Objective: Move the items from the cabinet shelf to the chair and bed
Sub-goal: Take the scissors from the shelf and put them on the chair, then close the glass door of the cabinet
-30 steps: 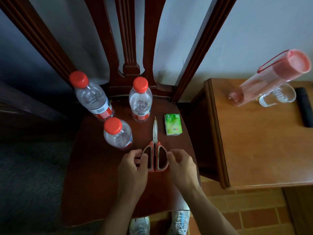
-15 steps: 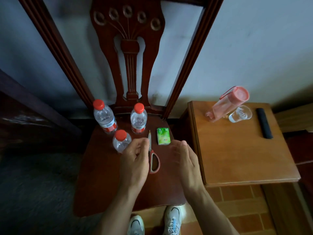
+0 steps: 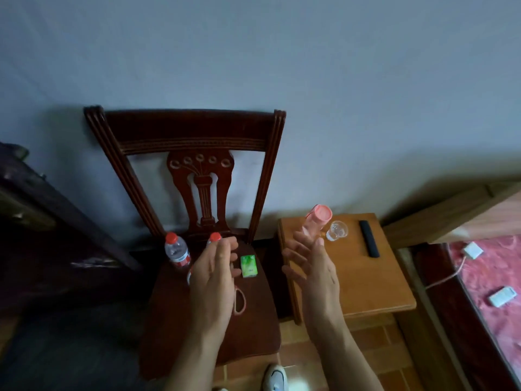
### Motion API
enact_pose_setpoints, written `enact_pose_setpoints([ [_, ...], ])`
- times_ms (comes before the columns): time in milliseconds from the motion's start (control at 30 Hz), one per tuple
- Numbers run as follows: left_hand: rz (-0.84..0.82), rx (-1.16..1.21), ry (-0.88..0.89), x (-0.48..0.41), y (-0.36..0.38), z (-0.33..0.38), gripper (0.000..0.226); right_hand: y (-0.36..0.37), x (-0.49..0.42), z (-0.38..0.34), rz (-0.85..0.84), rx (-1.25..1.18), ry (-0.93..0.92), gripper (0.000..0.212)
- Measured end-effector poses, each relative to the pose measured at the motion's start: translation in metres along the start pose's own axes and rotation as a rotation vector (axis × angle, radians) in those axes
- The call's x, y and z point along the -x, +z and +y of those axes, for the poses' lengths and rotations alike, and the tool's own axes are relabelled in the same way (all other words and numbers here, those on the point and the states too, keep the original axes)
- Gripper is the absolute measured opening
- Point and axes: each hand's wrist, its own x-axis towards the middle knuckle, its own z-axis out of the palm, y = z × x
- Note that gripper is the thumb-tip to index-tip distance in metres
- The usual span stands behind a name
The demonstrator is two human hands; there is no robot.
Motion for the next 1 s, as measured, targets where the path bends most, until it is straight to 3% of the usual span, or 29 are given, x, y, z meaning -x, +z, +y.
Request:
enact_pose_setpoints([
  [133,-0.011,0.043,0.045,0.026,-0.001,0.051,0.047,-0.011,0.020,-0.049,0.034,-0.058,-0.031,0.046],
  [567,-0.112,0.126,0.324,0.081,0.055,0.190,0.039,-0.091,0.055,-0.177,-0.002,-0.249,-0.268,0.062],
  [867,-0.331,0.152,0.391,0.116,0.120,0.231,0.039,-0.147,0.071,-0.229,0.123,-0.294,-0.436,0.068],
  [1000,-0.482,0.173,0.371,0.121,0.145,0.243,0.036,-0.167,0.085,-0.237,0.246,-0.278,-0.498,0.056],
])
